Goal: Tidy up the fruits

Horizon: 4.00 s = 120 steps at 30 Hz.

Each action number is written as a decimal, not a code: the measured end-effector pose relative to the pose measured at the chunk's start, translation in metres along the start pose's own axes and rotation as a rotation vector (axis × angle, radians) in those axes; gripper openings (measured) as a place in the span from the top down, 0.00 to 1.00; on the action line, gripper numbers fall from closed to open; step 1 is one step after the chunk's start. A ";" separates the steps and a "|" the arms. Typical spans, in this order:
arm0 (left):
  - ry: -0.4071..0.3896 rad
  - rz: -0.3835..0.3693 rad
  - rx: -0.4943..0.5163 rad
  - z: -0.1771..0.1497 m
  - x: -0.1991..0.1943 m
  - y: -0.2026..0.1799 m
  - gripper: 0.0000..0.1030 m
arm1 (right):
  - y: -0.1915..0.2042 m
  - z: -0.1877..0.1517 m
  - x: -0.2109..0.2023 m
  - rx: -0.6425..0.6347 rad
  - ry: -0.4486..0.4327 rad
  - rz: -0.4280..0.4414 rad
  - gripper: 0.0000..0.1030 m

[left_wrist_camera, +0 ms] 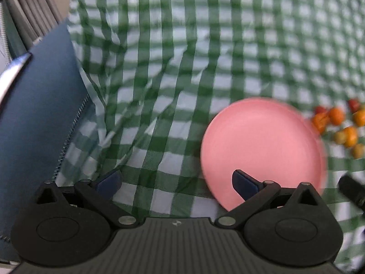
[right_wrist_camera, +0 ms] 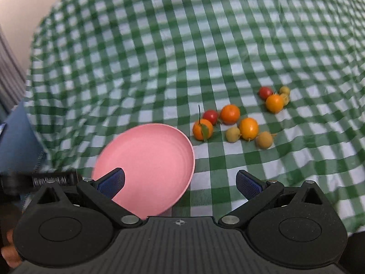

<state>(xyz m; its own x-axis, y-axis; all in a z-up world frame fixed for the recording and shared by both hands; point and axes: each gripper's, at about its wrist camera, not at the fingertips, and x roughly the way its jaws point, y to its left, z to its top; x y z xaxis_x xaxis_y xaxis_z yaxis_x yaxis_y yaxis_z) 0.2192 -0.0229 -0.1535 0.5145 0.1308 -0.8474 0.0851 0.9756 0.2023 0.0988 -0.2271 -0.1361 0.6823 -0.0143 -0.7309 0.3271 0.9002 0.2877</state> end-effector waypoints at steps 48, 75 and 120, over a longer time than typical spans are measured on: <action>-0.222 -0.032 -0.021 -0.109 -0.222 0.018 0.00 | 0.025 -0.066 -0.208 -0.196 -0.359 0.073 0.00; -0.200 -0.039 0.031 -0.111 -0.220 0.008 0.00 | 0.017 -0.068 -0.206 -0.208 -0.337 0.094 0.00; -0.057 -0.337 0.190 0.058 0.028 -0.178 0.00 | -0.112 0.003 0.096 -0.213 -0.128 -0.158 0.01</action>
<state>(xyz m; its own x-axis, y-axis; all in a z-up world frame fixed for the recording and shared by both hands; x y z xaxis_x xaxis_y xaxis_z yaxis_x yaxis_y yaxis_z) 0.2683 -0.2027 -0.1849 0.4769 -0.2065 -0.8544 0.4112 0.9115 0.0091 0.1301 -0.3311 -0.2368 0.7152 -0.2039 -0.6685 0.3004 0.9533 0.0306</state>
